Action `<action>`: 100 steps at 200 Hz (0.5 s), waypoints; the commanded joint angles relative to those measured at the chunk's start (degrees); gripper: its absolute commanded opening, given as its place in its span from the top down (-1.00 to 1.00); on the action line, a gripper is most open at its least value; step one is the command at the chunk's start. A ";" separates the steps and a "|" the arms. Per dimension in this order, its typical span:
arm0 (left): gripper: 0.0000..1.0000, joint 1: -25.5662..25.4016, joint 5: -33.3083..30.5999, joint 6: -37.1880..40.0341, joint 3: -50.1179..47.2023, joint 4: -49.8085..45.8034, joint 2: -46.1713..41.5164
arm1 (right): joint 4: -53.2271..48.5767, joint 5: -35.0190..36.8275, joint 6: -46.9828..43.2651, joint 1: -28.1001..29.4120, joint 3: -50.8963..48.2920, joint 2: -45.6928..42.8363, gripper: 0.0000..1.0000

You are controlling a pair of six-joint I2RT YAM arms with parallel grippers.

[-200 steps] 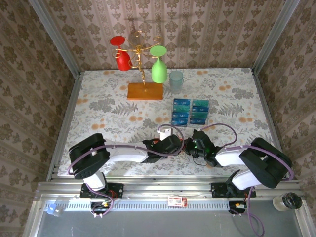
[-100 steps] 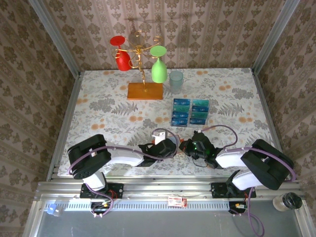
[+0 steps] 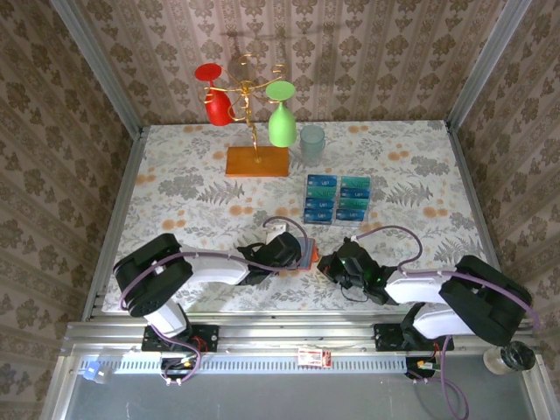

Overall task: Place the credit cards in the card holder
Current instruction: Turn over the card slot at the card holder.

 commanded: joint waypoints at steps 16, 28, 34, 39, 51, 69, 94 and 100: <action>0.07 -0.80 -2.48 4.36 3.87 -11.54 1.23 | -9.43 0.74 -5.17 -3.68 3.49 -5.55 1.00; 0.08 -1.42 -3.40 4.45 5.22 -13.75 1.92 | -12.06 0.27 -6.82 -4.68 4.70 -7.23 1.00; 0.08 -1.76 -4.07 4.40 5.93 -14.89 2.26 | -13.52 0.09 -7.71 -5.14 5.44 -7.90 1.00; 0.08 -2.08 -4.41 4.37 6.37 -15.84 2.57 | -14.61 -0.15 -8.48 -5.31 6.05 -8.22 1.00; 0.09 -2.73 -4.97 4.15 7.20 -16.96 3.20 | -16.82 -0.84 -10.43 -5.57 8.11 -8.39 1.00; 0.09 -3.33 -5.33 3.08 7.39 -17.34 3.84 | -20.16 -2.16 -12.94 -5.78 11.33 -6.70 1.00; 0.10 -3.98 -5.97 1.28 7.41 -17.86 4.38 | -21.62 -3.41 -14.53 -5.75 14.02 -3.13 1.00; 0.10 -4.22 -6.14 0.97 7.36 -17.97 4.46 | -20.96 -4.06 -14.68 -5.75 14.33 -2.31 1.00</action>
